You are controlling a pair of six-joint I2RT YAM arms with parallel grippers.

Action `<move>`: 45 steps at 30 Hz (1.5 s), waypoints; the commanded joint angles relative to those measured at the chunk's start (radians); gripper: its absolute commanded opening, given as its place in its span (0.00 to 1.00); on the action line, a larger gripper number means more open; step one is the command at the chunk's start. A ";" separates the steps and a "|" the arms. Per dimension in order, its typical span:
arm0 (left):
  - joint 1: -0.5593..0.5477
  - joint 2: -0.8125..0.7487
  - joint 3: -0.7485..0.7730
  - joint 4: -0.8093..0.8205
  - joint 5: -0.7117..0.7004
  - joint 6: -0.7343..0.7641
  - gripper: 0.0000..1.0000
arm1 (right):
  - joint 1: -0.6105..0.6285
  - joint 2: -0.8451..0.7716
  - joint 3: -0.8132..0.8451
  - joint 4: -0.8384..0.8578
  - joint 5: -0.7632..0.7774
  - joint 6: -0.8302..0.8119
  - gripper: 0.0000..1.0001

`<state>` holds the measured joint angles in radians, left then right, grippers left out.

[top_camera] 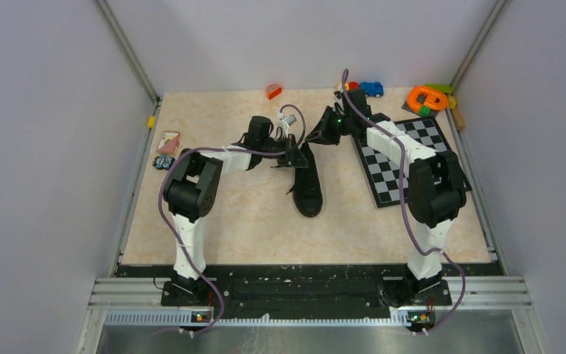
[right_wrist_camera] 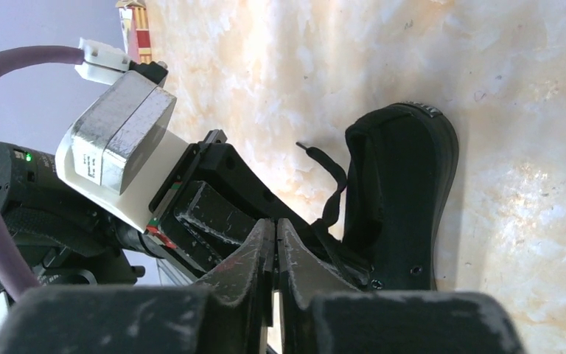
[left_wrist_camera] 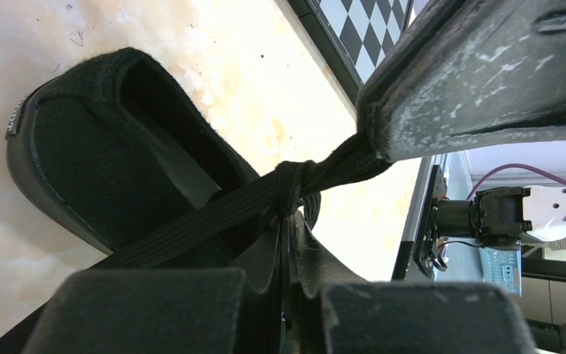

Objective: Tie the shoes
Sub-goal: Tie the shoelace on the shoe.

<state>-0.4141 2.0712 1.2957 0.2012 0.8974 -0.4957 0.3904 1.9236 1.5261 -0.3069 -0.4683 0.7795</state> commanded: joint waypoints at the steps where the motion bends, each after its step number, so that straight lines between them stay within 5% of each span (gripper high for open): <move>1: -0.004 0.021 0.020 0.030 0.025 0.001 0.00 | 0.012 0.020 0.049 0.024 -0.011 0.008 0.12; 12: 0.000 0.033 0.036 0.032 0.031 -0.006 0.00 | -0.051 -0.044 0.024 -0.036 0.005 -0.055 0.43; 17: 0.001 0.035 0.042 0.029 0.033 -0.006 0.00 | -0.088 -0.148 -0.133 0.023 0.007 -0.064 0.37; 25: 0.003 0.043 0.060 0.010 0.030 0.003 0.00 | -0.094 -0.277 -0.428 0.231 0.027 -0.057 0.13; 45: 0.012 0.058 0.082 -0.019 0.036 0.005 0.00 | -0.023 -0.162 -0.449 0.392 0.027 -0.063 0.13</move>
<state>-0.4080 2.1201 1.3396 0.1799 0.9249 -0.4995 0.3584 1.7699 1.0546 0.0395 -0.4500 0.7265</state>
